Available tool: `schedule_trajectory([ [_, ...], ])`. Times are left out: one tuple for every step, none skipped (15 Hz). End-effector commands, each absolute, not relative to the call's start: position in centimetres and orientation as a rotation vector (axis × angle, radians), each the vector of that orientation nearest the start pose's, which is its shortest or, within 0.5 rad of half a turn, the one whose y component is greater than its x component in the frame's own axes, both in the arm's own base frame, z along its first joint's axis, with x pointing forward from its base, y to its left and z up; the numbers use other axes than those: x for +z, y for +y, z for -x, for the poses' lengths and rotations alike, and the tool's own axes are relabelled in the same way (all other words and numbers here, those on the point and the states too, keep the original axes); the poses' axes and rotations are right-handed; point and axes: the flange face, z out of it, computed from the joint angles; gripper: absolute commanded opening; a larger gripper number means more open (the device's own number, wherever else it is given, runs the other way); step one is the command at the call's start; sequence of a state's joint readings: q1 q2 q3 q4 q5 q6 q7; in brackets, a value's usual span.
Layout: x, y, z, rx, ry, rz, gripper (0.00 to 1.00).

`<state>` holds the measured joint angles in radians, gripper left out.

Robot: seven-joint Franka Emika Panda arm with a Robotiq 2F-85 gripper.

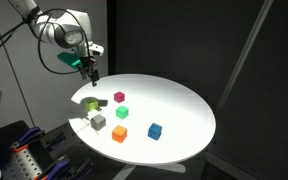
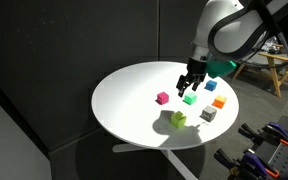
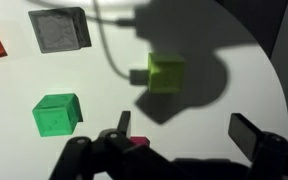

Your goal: Put the yellow block on top of the green block.

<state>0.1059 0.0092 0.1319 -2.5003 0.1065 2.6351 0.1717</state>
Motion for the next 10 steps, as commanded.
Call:
schedule_trajectory([
  [27.6,10.6,-48.0,-0.194,0.075,3.049,1.00],
  [27.0,10.4,-48.2,-0.200,0.090,3.050,1.00],
  [26.4,10.3,-48.3,-0.201,0.108,3.049,1.00],
  [25.8,10.2,-48.5,-0.202,0.117,3.051,1.00],
  [25.2,10.1,-48.6,-0.200,0.125,3.051,1.00],
  [24.7,10.0,-48.7,-0.195,0.127,3.053,1.00],
  [24.2,9.9,-48.7,-0.187,0.125,3.053,1.00],
  [23.7,9.9,-48.8,-0.178,0.127,3.054,1.00],
  [23.2,9.9,-48.9,-0.167,0.128,3.052,1.00],
  [22.8,10.0,-48.9,-0.151,0.125,3.050,1.00],
])
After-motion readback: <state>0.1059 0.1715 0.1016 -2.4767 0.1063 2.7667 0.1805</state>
